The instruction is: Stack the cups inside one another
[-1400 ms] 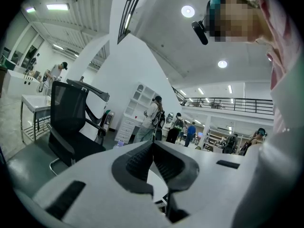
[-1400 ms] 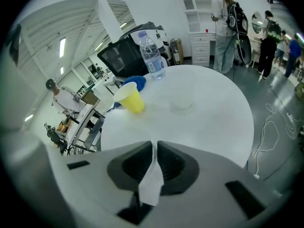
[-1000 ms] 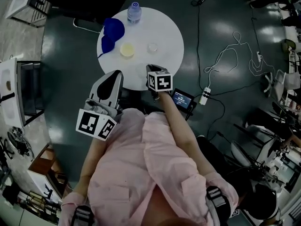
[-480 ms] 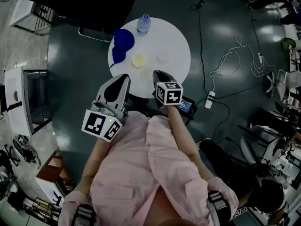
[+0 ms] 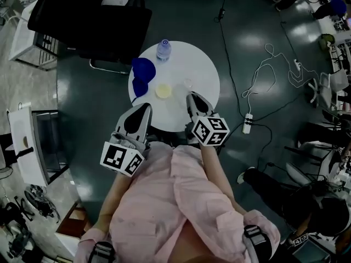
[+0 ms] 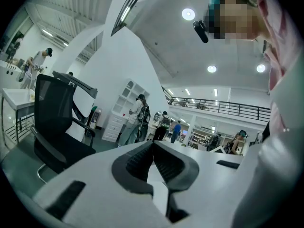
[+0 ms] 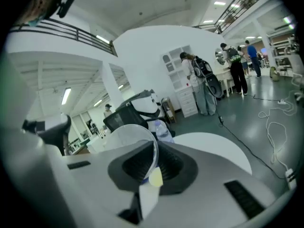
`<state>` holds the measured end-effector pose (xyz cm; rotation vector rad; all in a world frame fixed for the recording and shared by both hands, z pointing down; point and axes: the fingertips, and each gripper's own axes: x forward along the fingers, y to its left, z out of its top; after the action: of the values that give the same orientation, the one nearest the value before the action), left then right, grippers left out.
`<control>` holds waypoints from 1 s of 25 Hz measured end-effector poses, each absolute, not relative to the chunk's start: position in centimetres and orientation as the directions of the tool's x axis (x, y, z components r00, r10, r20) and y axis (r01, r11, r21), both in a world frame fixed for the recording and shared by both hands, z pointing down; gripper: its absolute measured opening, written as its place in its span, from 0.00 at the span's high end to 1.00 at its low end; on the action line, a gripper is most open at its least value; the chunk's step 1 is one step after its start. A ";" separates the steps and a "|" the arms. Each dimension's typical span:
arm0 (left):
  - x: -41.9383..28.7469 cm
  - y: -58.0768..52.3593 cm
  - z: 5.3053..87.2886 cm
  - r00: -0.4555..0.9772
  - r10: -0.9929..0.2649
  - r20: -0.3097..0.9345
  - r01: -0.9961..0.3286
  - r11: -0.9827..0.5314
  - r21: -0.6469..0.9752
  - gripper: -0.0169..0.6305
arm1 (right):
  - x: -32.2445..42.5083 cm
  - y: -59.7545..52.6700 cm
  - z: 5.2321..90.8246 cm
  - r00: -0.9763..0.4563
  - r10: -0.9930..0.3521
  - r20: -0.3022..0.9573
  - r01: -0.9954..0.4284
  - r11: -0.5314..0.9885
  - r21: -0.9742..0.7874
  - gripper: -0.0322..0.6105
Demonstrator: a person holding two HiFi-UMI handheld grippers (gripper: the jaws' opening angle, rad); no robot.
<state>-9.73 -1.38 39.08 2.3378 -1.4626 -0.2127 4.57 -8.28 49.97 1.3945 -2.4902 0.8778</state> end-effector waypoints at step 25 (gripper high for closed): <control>-8.4 -4.5 37.6 0.570 -0.821 0.033 -0.788 -0.535 0.306 0.95 | 7.9 -6.1 41.0 -0.432 -0.879 0.200 -0.864 0.340 -0.370 0.89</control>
<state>-8.38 -4.54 37.65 2.5183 -1.3256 -0.1652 7.89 -6.13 41.01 1.6922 -2.6001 0.6827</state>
